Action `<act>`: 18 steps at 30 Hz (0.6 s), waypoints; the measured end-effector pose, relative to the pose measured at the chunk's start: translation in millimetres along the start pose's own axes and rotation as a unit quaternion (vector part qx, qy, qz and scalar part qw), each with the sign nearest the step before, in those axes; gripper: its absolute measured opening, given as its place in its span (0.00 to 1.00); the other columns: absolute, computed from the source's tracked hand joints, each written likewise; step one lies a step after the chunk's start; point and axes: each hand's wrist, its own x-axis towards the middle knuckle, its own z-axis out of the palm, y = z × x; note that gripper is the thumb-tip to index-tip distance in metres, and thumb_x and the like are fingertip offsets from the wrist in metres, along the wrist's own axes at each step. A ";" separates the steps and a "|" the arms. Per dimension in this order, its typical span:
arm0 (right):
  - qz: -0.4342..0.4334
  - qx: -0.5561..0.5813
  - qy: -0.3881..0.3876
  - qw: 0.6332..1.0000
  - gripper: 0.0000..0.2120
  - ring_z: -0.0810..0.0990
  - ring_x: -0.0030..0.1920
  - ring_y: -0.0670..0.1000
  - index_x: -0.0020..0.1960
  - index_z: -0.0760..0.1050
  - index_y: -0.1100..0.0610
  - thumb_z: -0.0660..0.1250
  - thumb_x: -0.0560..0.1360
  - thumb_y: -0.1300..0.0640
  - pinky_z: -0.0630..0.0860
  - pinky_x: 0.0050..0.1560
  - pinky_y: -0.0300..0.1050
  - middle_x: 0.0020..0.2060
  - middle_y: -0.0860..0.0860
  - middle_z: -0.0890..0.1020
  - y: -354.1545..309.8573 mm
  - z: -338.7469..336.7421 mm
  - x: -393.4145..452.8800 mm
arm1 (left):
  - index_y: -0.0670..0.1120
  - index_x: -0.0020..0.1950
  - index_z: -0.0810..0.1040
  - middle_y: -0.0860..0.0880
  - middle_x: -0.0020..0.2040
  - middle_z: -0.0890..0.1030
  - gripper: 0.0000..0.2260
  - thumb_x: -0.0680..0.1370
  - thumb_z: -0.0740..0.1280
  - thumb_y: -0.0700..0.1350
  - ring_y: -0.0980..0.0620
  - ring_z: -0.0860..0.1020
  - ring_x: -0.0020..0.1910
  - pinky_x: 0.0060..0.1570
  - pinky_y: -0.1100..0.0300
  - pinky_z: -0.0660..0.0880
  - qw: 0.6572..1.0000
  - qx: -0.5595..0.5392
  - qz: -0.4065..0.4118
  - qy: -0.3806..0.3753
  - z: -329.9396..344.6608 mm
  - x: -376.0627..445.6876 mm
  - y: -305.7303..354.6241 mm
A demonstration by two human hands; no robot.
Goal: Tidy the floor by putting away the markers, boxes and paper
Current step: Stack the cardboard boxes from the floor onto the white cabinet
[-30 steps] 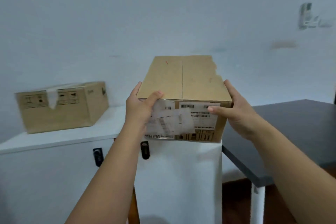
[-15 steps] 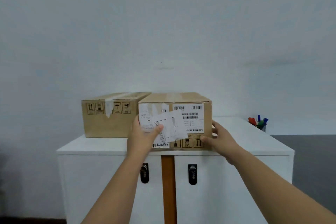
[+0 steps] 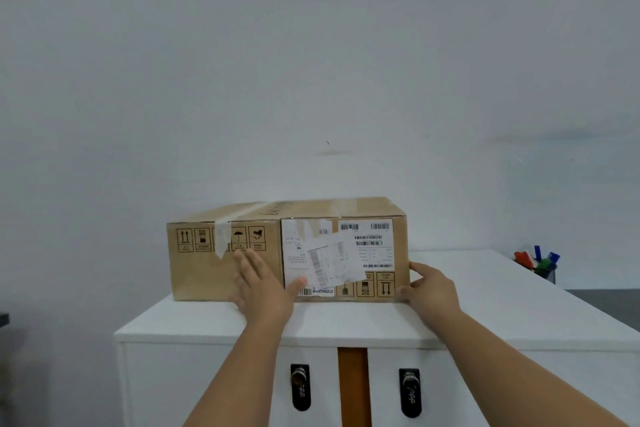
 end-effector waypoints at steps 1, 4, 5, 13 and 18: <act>0.005 0.005 0.000 1.000 0.28 0.81 0.38 0.42 0.70 0.72 0.49 0.72 0.71 0.61 0.71 0.35 0.33 0.35 0.45 0.84 0.9 0.0 3.3 | 0.45 0.76 0.26 0.45 0.76 0.26 0.56 0.72 0.64 0.70 0.38 0.41 0.79 0.74 0.37 0.45 1.000 0.006 0.002 0.005 1.6 1.2 0.3; 0.011 0.009 -0.004 1.000 0.29 0.82 0.40 0.44 0.70 0.73 0.49 0.73 0.71 0.61 0.74 0.41 0.36 0.37 0.47 0.85 2.8 -1.2 6.7 | 0.44 0.77 0.28 0.44 0.77 0.27 0.55 0.72 0.64 0.69 0.37 0.41 0.79 0.74 0.39 0.43 1.000 0.017 0.008 0.003 0.6 -0.1 1.3; 0.007 0.000 -0.006 1.000 0.29 0.82 0.41 0.45 0.71 0.72 0.49 0.72 0.72 0.60 0.75 0.44 0.38 0.39 0.48 0.86 2.6 -0.7 5.2 | 0.44 0.77 0.29 0.44 0.77 0.28 0.55 0.72 0.64 0.69 0.38 0.42 0.79 0.74 0.38 0.43 1.000 0.018 0.007 0.002 -0.8 -1.9 2.0; 0.015 -0.018 -0.023 0.999 0.32 0.76 0.57 0.53 0.74 0.64 0.48 0.72 0.73 0.52 0.70 0.51 0.41 0.64 0.55 0.76 9.8 -41.1 -27.2 | 0.46 0.81 0.39 0.48 0.80 0.36 0.45 0.77 0.67 0.57 0.46 0.40 0.79 0.75 0.39 0.39 0.993 -0.084 0.085 0.013 7.0 -64.0 60.4; 0.023 -0.017 0.055 0.998 0.19 0.77 0.55 0.50 0.62 0.74 0.46 0.70 0.73 0.55 0.72 0.49 0.42 0.58 0.50 0.77 46.5 -137.1 -69.4 | 0.49 0.81 0.49 0.50 0.81 0.43 0.37 0.77 0.66 0.52 0.48 0.42 0.80 0.75 0.47 0.38 0.951 -0.175 0.251 -0.047 30.4 -144.2 150.1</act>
